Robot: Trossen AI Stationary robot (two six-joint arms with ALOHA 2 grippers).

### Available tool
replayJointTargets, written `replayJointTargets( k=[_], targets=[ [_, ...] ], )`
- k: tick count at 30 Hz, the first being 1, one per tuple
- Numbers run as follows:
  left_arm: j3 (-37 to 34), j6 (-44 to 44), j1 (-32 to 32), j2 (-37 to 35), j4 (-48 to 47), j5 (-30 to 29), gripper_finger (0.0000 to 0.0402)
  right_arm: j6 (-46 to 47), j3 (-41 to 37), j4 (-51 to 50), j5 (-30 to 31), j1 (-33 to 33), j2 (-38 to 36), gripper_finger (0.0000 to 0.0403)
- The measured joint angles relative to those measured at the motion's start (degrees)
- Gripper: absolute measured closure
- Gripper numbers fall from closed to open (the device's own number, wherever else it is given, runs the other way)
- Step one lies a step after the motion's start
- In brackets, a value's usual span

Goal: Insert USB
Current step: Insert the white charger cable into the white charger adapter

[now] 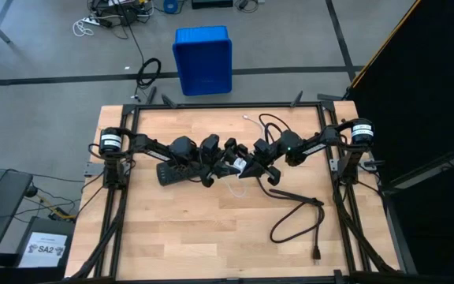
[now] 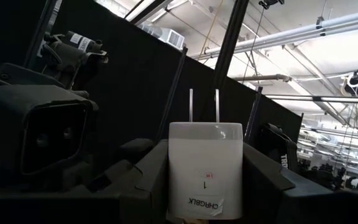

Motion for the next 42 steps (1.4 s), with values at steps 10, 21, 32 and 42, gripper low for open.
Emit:
replayJointTargets(
  k=[10, 21, 32, 42],
  targets=[
    [0.1, 1.6, 0.0, 0.0, 0.1, 2.3, 0.0277, -1.6, 0.0, -0.1, -0.4, 0.0, -0.3, 0.0403],
    [0.0, 8.5, 0.8, 0.0, -0.3, 10.8, 0.0277, -0.1, 1.1, -0.5, -3.8, -0.7, -0.9, 0.04],
    [0.0, 9.5, 3.1, 0.0, -0.6, 23.4, 0.0277, -0.3, 1.1, -20.2, -3.8, -4.7, -0.9, 0.0402],
    [0.0, 37.5, 3.0, -0.7, -15.7, 23.2, 0.0277, 0.2, 1.1, -26.4, -3.2, -8.3, -1.0, 0.0402]
  ],
)
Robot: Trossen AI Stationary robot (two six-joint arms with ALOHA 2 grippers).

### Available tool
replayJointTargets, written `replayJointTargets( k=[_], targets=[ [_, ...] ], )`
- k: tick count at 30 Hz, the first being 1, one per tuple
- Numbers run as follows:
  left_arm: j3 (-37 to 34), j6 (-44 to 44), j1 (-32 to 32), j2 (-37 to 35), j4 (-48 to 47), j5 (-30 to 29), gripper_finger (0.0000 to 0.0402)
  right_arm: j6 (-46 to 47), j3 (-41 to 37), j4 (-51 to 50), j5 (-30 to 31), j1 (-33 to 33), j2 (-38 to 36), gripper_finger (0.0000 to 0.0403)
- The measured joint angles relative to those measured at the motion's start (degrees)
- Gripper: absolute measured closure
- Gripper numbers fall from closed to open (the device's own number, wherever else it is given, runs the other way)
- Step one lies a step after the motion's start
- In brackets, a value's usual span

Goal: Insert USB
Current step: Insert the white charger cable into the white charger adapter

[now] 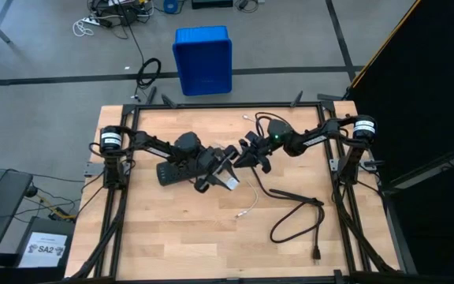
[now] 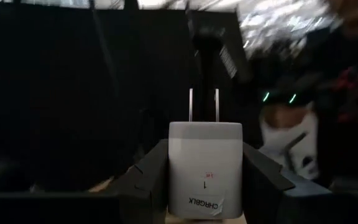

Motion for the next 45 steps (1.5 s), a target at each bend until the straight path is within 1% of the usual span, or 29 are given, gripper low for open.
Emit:
replayJointTargets(
  k=[2, 5, 7, 10, 13, 14, 17, 20, 21, 23, 25, 30, 34, 37, 39, 42, 45],
  targets=[
    [0.0, 5.2, 0.1, -0.9, -7.1, -2.7, 0.0277, 0.3, 0.0, -0.8, -0.6, -0.2, -0.5, 0.0402],
    [0.0, 14.5, 0.1, -3.9, -20.9, -8.5, 0.0277, 0.3, 0.0, -2.7, -1.4, -0.9, -2.0, 0.0403],
    [0.0, 21.4, 0.0, -7.1, -31.5, -15.1, 0.0277, -0.3, 0.0, -4.5, -1.5, -1.6, -3.4, 0.0403],
    [0.0, 29.6, -1.3, -12.9, -46.7, -28.3, 0.0277, -1.8, 0.0, -6.7, -1.3, -2.6, -5.1, 0.0403],
    [0.0, 34.5, -4.4, -17.2, -56.9, -42.0, 0.0277, -2.3, 0.0, -6.7, -1.2, -3.3, -5.8, 0.0403],
    [0.0, 36.1, -5.7, -17.7, -59.3, -46.8, 0.0277, -2.3, 0.0, -6.8, -1.3, -3.4, -5.9, 0.0403],
    [0.0, 42.2, -10.0, -17.5, -62.4, -61.3, 0.0277, -3.1, 0.0, -7.0, -1.2, -3.1, -5.9, 0.0399],
    [0.0, 50.2, -14.1, -15.4, -60.5, -74.6, 0.0277, -2.8, -0.1, -7.5, -1.2, -2.4, -5.5, 0.0383],
    [0.0, 53.0, -15.2, -14.8, -59.5, -78.0, 0.0277, -2.6, -0.1, -7.7, -1.3, -2.3, -5.4, 0.0375],
    [0.0, 58.5, -16.9, -14.0, -57.6, -82.9, 0.0277, -2.7, -0.1, -9.0, -1.2, -2.1, -5.5, 0.0354],
    [0.0, 64.0, -18.2, -13.3, -55.8, -85.2, 0.0277, -2.7, -0.1, -11.1, -1.2, -2.0, -5.4, 0.0329],
    [0.0, 76.1, -19.9, -12.1, -54.2, -86.4, 0.0277, -3.6, -0.1, -16.0, -1.1, -2.3, -5.4, 0.026],
    [0.0, 83.9, -20.0, -9.4, -46.8, -87.0, 0.0277, -3.4, -0.1, -15.7, -1.2, -1.9, -5.4, 0.0212],
    [0.0, 88.2, -19.9, -7.4, -40.6, -86.9, 0.0277, -3.9, -0.1, -15.8, -1.4, -0.8, -5.4, 0.0185],
    [0.0, 88.4, -19.7, -6.9, -37.2, -86.8, 0.0277, -5.3, -0.1, -16.2, -0.4, -0.2, -5.4, 0.0172],
    [0.1, 85.1, -19.2, -6.8, -36.8, -87.4, 0.0277, -9.2, -0.1, -16.9, 3.7, 1.0, -5.4, 0.0159],
    [0.2, 79.5, -19.2, -6.7, -37.3, -91.8, 0.0277, -13.6, -0.1, -17.6, 8.5, 1.7, -5.4, 0.0155]
  ],
)
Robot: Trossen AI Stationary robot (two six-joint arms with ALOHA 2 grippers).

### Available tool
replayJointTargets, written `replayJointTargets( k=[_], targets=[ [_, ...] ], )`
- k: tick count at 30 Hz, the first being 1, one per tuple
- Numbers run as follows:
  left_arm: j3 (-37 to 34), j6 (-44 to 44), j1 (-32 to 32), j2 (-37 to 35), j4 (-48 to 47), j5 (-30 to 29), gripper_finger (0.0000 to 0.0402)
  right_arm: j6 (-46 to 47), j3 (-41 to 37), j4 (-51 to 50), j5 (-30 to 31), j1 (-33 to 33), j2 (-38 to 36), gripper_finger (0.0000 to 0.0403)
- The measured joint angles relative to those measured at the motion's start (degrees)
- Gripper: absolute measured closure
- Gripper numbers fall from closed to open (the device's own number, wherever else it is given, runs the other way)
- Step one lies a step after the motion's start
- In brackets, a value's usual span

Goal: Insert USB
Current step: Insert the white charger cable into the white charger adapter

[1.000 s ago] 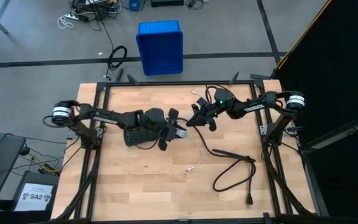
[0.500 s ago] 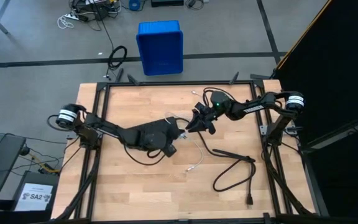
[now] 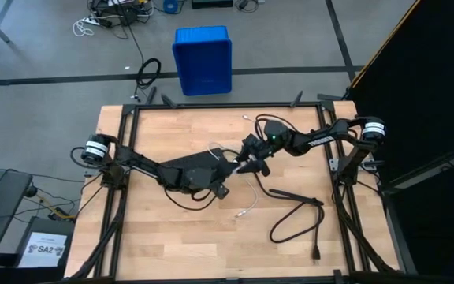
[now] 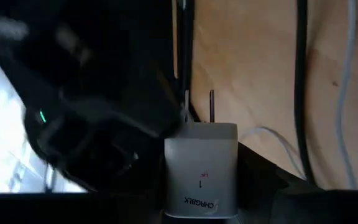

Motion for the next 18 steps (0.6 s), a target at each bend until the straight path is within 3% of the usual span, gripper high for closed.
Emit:
replayJointTargets(
  k=[4, 8, 18],
  targets=[
    [0.2, -5.9, 0.2, -0.1, -4.5, -6.1, 0.0277, -5.5, 0.0, -2.4, 10.7, 1.4, 0.0, 0.0159],
    [0.2, -12.6, 0.2, 0.0, -8.4, -7.1, 0.0277, -10.1, 0.0, -4.0, 23.8, 4.5, 0.0, 0.0167],
    [0.2, -20.2, 0.8, 0.0, -8.1, -4.9, 0.0277, -3.1, 0.0, -2.1, 33.9, 8.2, 0.0, 0.0183]
  ],
)
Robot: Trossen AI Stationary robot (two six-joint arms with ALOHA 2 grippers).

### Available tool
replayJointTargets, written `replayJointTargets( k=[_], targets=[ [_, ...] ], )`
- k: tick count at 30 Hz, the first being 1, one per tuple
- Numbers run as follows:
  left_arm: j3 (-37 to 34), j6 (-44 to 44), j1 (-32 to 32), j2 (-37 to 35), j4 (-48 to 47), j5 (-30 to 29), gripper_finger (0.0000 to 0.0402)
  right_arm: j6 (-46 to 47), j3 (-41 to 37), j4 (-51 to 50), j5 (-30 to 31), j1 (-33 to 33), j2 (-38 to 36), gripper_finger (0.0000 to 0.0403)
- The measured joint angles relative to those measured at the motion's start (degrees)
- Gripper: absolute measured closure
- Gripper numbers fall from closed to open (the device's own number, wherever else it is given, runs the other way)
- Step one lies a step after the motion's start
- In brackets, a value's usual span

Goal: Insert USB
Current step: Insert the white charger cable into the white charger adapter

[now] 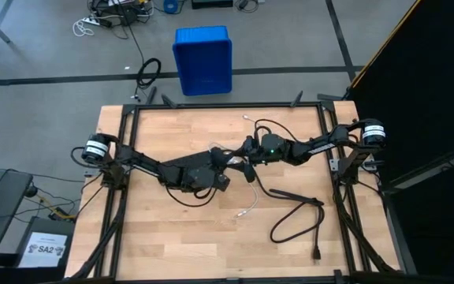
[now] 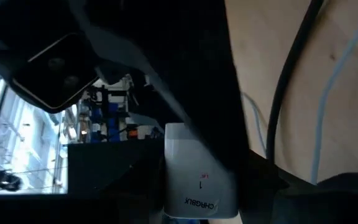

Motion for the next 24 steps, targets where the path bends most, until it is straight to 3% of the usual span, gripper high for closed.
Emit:
replayJointTargets(
  k=[7, 14, 19, 24],
  targets=[
    [0.0, -1.8, 0.0, 0.0, 0.3, 0.8, 0.0277, 3.1, 0.0, 0.4, -0.2, 0.0, 0.0, 0.021],
    [0.0, -2.5, 0.1, 0.0, 0.8, 0.5, 0.0277, 2.0, 0.0, 0.9, 0.0, 0.0, 0.0, 0.0286],
    [0.0, -4.8, 0.0, 0.0, 0.9, -0.8, 0.0274, 0.9, 0.0, 1.0, -0.4, -0.6, 0.0, 0.0287],
    [0.0, -7.2, -1.2, -0.5, 2.9, -4.3, 0.0192, 0.0, 0.1, 0.7, -3.8, -1.8, -0.1, 0.0287]
  ],
)
